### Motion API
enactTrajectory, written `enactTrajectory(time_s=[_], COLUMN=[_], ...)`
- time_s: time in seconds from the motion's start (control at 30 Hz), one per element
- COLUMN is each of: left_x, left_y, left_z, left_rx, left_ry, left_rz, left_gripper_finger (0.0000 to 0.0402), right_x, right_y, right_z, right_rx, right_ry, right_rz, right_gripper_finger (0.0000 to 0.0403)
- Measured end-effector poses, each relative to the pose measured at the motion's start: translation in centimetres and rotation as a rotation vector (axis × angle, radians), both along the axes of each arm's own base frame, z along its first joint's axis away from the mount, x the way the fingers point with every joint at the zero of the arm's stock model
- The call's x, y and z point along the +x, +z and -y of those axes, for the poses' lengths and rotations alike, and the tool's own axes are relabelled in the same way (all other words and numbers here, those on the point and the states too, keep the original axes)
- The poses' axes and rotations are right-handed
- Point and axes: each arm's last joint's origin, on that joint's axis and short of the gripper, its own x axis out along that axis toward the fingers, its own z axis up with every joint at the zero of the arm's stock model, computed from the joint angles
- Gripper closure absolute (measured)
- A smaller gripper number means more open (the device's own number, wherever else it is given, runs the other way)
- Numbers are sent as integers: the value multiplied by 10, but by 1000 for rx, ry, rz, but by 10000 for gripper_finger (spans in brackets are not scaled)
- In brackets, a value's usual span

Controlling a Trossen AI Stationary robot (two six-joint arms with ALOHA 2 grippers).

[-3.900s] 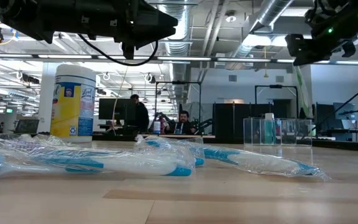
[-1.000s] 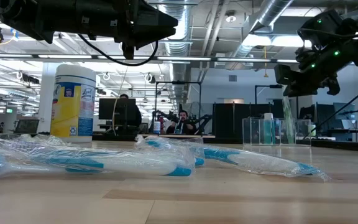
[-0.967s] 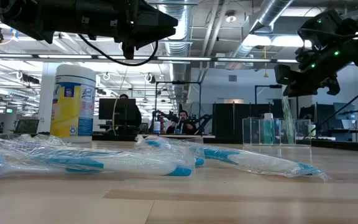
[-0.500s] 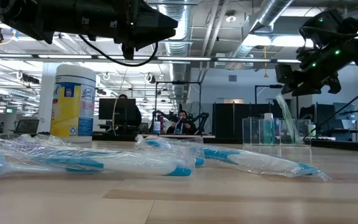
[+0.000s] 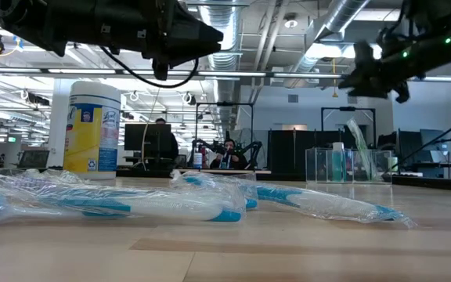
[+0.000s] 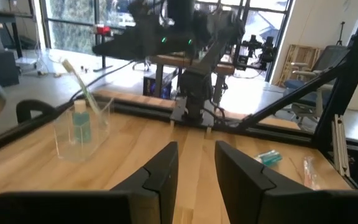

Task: Pick & Place toothbrushing station
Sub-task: Put the top blue toothbrush into the right transparent organizer

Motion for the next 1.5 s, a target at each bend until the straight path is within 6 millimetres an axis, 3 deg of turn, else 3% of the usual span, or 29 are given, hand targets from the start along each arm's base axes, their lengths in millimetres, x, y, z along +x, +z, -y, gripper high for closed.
enactTrajectory(time_s=[0.17, 0.5, 0.8, 1.0, 1.5], left_x=[-1, -6, -9, -9, -9], left_y=[-7, -25, -31, -31, -32], left_z=[4, 14, 20, 20, 20], left_rx=[3, 24, -58, -61, -60], left_ry=[-70, -139, -337, -340, -340], left_rz=[-69, -256, -333, -334, -341], left_gripper_finger=[302, 302, 302, 302, 302], right_x=[13, 37, 54, 69, 139], right_y=[6, -7, -22, -29, -46], right_z=[-17, -48, -73, -90, -152], right_rx=[-45, -28, -16, 14, 88], right_ry=[247, 517, 663, 756, 939], right_rz=[36, -39, -103, -122, -286], right_gripper_finger=[252, 277, 280, 280, 282])
